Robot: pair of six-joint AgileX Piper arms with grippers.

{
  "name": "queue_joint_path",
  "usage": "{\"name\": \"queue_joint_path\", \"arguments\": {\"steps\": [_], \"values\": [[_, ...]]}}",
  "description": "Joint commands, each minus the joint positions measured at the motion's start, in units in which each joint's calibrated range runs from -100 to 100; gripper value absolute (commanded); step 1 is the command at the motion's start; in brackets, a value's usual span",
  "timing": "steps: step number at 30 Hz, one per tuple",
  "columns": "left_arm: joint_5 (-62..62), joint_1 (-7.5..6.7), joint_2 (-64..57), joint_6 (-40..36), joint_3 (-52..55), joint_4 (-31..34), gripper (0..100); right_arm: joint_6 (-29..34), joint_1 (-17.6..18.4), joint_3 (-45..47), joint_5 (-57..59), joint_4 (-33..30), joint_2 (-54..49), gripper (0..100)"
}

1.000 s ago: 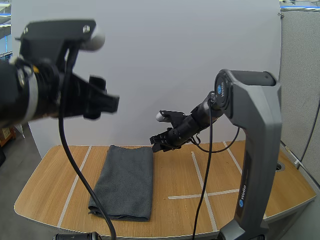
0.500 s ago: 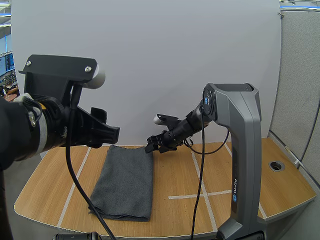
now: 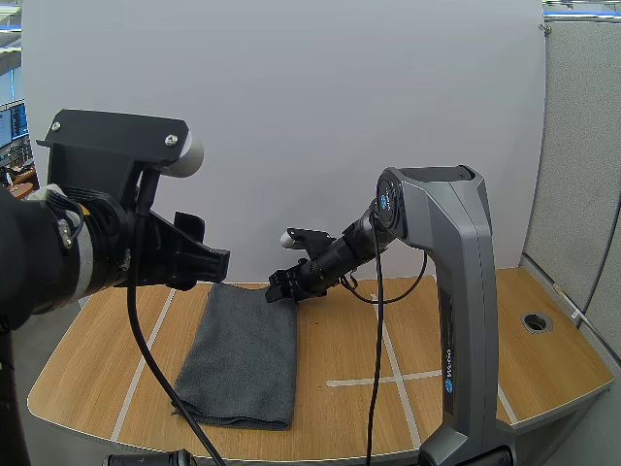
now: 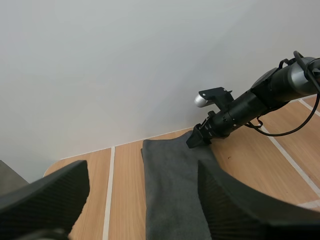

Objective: Fold the towel

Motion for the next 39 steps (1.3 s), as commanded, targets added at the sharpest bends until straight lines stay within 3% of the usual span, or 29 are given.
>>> {"name": "queue_joint_path", "arguments": {"steps": [1, 2, 4, 8, 9, 14, 23, 28, 39], "values": [[0.6, 0.1, -0.3, 0.4, 0.2, -0.1, 98, -0.9, 0.1, -0.8, -1.1, 0.6, 0.6, 100], [0.6, 0.1, -0.3, 0.4, 0.2, -0.1, 98, -1.0, 0.1, -0.8, -1.1, 0.6, 0.6, 95], [0.6, 0.1, -0.3, 0.4, 0.2, -0.1, 98, -1.0, 0.1, -0.8, -2.0, 0.2, 0.6, 72], [0.8, 0.1, -0.3, 0.4, 0.2, -0.1, 98, -0.7, -0.1, -0.8, -4.0, 0.2, 0.6, 6], [1.0, 0.1, -0.3, 0.4, 0.2, -0.1, 98, -0.7, -0.2, -0.8, -4.1, 0.2, 0.6, 0], [1.0, 0.1, -0.3, 0.4, 0.2, 0.0, 98, -0.7, -1.8, -0.8, -2.6, -0.6, 0.3, 0], [0.7, 0.1, -0.3, 0.4, 2.2, -0.7, 98, 1.5, -8.8, -0.5, 16.6, -7.9, -1.2, 0], [-0.8, 0.1, -0.3, 0.4, 4.6, -1.2, 98, 1.2, -11.2, 2.4, 19.4, -9.4, -3.0, 0], [0.1, 0.01, -0.3, 0.6, 10.4, -3.0, 98, -6.4, -19.6, 23.9, 19.4, -14.7, -18.2, 0]]}}
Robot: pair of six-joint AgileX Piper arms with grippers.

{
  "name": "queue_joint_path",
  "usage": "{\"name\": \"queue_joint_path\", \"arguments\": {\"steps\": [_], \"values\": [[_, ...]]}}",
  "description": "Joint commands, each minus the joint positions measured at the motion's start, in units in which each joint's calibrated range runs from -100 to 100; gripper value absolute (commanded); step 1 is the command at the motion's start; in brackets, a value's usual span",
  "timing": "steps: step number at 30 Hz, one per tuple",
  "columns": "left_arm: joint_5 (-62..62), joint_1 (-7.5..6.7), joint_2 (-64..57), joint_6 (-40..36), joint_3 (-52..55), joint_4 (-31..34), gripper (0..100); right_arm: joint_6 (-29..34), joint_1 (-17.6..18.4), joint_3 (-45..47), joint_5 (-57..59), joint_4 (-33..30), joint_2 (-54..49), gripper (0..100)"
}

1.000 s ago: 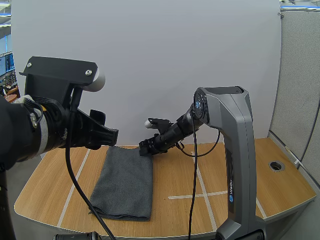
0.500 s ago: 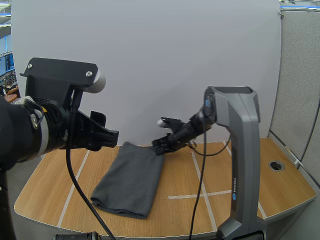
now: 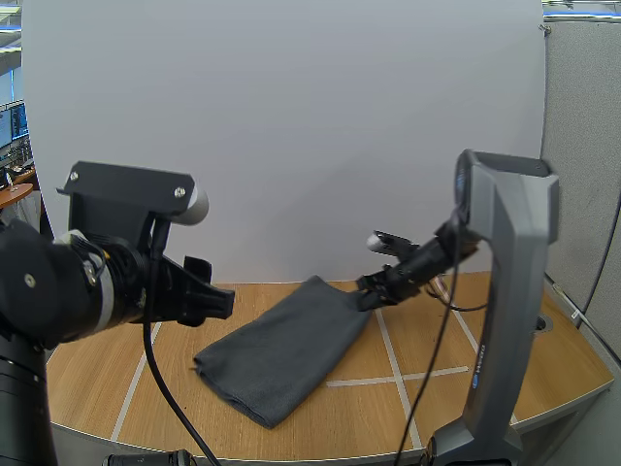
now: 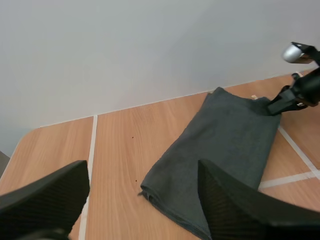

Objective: Fold the towel

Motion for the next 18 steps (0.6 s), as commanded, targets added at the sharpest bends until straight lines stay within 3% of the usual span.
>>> {"name": "queue_joint_path", "arguments": {"steps": [1, 9, 18], "values": [[0.5, 0.01, -0.3, 0.6, 2.5, -3.2, 98, -5.1, -5.7, 14.5, 1.1, -4.8, -10.8, 0], [0.5, 0.01, -0.3, 3.0, 2.5, -4.8, 98, -9.3, -10.7, 27.3, 1.1, -7.9, -17.6, 0], [0.5, 0.01, -0.3, 3.9, 2.5, -5.7, 98, -15.3, -13.9, 37.1, 1.1, -5.4, -23.5, 0]]}}
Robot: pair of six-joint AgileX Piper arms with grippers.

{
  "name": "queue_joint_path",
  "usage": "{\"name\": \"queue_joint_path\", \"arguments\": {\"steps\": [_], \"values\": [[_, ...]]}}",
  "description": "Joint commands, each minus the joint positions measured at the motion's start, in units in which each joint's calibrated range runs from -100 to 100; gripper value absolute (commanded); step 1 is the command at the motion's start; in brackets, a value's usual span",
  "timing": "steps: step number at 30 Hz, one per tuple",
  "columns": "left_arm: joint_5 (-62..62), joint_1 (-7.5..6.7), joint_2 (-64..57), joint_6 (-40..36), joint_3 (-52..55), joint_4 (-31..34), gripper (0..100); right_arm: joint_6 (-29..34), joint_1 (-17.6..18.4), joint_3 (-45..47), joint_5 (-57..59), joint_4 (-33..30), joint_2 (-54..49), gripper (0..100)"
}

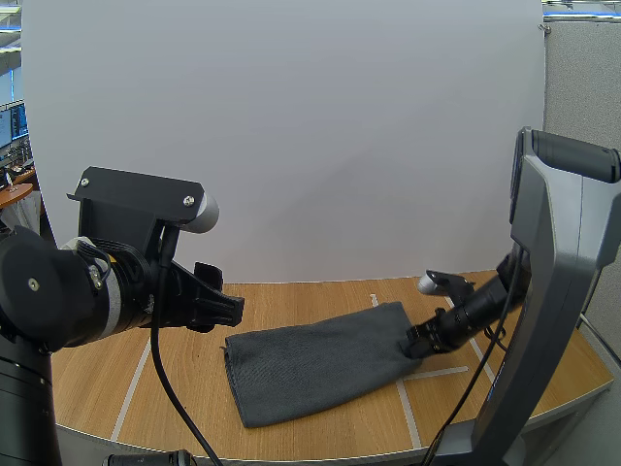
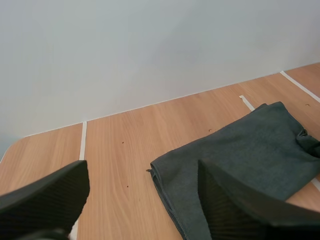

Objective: Fold the towel

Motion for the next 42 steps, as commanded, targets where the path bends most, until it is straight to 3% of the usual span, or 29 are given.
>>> {"name": "queue_joint_path", "arguments": {"steps": [1, 4, 6, 7, 9, 11, 20, 26, 37, 42], "values": [[0.2, 0.01, -0.3, 1.0, 0.2, -2.5, 98, -3.9, -1.4, 4.2, 1.3, 1.7, -4.6, 0], [0.2, 0.01, -0.3, 1.5, 0.2, -2.6, 98, -3.8, -1.4, 4.2, 1.3, 1.8, -6.5, 0], [0.2, 0.01, -0.3, 2.3, 0.2, -2.6, 98, -3.8, -1.4, 4.2, 1.3, 1.8, -7.9, 22], [0.2, 0.01, -0.3, 2.4, 0.2, -2.6, 98, -3.8, -1.4, 4.2, 1.3, 1.8, -8.6, 42], [0.3, 0.01, -0.3, 2.7, 0.2, -2.6, 98, -3.8, -1.4, 4.2, 1.3, 1.8, -9.4, 67], [1.0, 0.01, -0.3, 2.8, 0.3, -2.6, 98, -3.5, -1.4, 4.2, 1.3, 1.7, -11.2, 100], [1.3, 0.01, 5.3, 3.2, 4.1, -0.3, 98, -1.8, -1.4, 1.8, 3.4, 1.5, -23.1, 100], [-1.5, 0.08, 19.3, 3.2, 4.7, -0.2, 98, -0.7, -1.4, -0.8, 16.3, 2.0, -25.2, 100], [-6.4, 0.08, 45.7, 8.9, 4.0, -2.7, 98, -0.4, -3.6, -3.2, 16.7, 1.5, -25.8, 100], [-1.7, 2.31, 58.4, 14.5, 2.1, -11.0, 98, -0.4, -4.4, -3.5, 16.9, -0.1, -25.8, 100]]}}
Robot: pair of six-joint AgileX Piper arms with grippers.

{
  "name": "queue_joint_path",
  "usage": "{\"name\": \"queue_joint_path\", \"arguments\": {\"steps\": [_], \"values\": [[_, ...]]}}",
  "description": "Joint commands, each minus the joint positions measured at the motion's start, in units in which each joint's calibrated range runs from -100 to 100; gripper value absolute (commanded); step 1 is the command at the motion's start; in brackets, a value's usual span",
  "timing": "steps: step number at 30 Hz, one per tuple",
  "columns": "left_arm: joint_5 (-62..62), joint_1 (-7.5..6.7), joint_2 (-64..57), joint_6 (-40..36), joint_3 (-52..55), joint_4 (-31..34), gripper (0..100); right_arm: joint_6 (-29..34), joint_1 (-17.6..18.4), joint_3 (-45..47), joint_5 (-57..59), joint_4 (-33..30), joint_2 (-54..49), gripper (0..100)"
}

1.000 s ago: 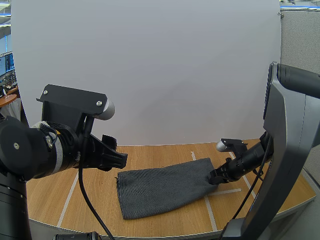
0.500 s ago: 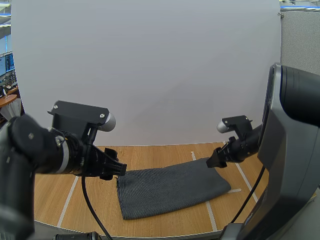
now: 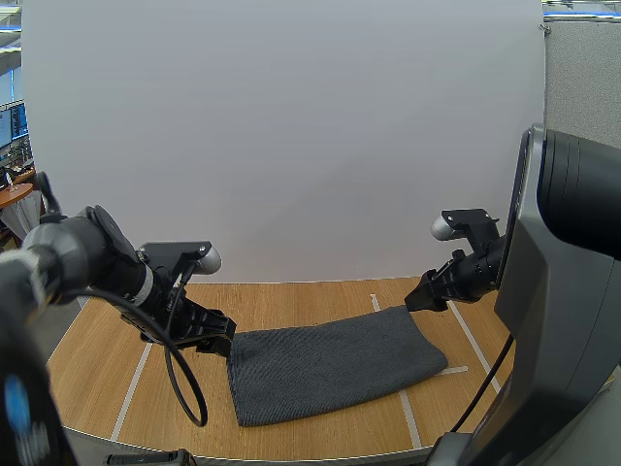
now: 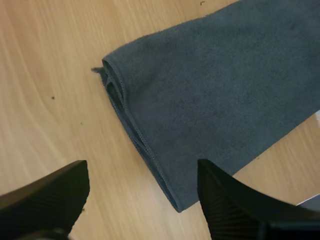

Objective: Fold the towel

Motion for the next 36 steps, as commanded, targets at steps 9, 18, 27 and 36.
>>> {"name": "queue_joint_path", "arguments": {"steps": [9, 18, 27, 36], "values": [[3.1, 5.49, 27.1, 12.9, -4.8, -14.7, 98, 0.1, -1.0, -0.7, 1.8, -1.9, -0.8, 100], [-1.2, 5.49, 34.4, 16.4, -6.1, -17.9, 98, 0.1, -1.0, -0.8, 1.8, -1.2, -0.8, 100], [-4.0, 5.49, 40.3, 18.8, -7.9, -21.2, 98, 0.4, -1.0, -0.8, 1.8, -1.2, -0.8, 100], [-3.0, 4.5, 44.7, 22.6, -7.9, -25.1, 98, 0.9, -1.0, -0.8, 1.8, -1.2, -0.8, 100]]}}
